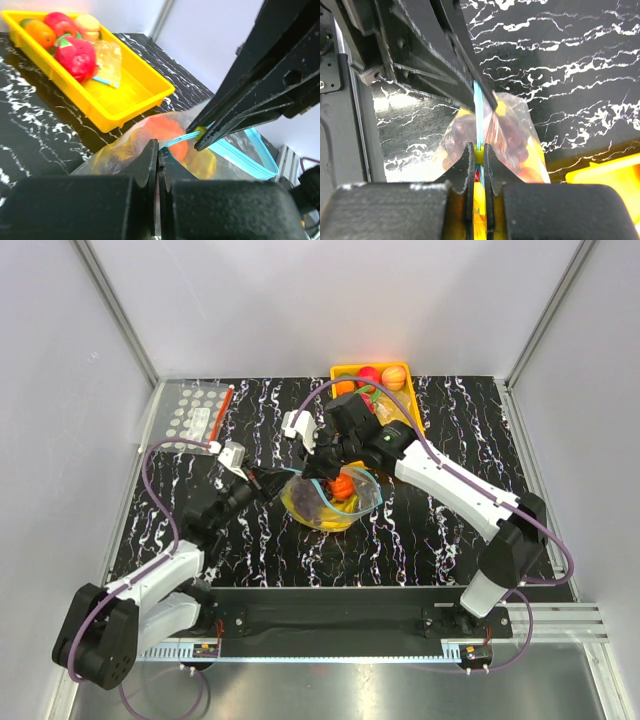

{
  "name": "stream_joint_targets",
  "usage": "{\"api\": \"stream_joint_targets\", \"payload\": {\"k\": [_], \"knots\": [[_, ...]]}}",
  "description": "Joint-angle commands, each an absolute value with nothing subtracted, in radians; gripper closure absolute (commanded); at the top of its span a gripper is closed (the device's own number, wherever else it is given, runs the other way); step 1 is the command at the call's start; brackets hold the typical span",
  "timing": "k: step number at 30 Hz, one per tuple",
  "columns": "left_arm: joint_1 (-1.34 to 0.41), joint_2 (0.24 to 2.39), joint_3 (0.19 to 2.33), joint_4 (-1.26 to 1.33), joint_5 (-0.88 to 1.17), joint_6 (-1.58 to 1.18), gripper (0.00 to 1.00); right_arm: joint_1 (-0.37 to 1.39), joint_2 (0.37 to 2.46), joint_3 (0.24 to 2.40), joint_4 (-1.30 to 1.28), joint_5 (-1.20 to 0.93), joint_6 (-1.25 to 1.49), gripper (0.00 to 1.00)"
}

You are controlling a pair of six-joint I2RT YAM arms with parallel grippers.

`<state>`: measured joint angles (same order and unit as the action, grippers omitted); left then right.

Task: Place the food in the zip-top bag and seal the zipper
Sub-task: Zip the zipper food storage bag at the center of the board.

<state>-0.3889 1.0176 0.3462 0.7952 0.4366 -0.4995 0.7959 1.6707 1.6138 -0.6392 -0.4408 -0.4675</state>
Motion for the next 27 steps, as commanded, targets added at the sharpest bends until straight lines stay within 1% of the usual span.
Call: {"api": "stream_joint_targets", "payload": {"k": [1, 5, 14, 20, 27], "knots": [[-0.337, 0.960, 0.328, 0.801, 0.236, -0.502, 1.00, 0.801, 1.625, 1.577, -0.716, -0.382, -0.420, 1.00], [-0.324, 0.911, 0.331, 0.686, 0.108, -0.485, 1.00, 0.801, 1.588, 1.537, -0.718, -0.353, -0.377, 1.00], [-0.310, 0.842, 0.347, 0.542, -0.047, -0.431, 1.00, 0.799, 1.493, 1.460, -0.768, -0.314, -0.292, 1.00], [-0.301, 0.810, 0.347, 0.502, -0.100, -0.393, 1.00, 0.799, 1.391, 1.362, -0.779, -0.278, -0.227, 1.00], [-0.302, 0.787, 0.348, 0.483, -0.112, -0.380, 1.00, 0.799, 1.296, 1.270, -0.804, -0.250, -0.172, 1.00]]}}
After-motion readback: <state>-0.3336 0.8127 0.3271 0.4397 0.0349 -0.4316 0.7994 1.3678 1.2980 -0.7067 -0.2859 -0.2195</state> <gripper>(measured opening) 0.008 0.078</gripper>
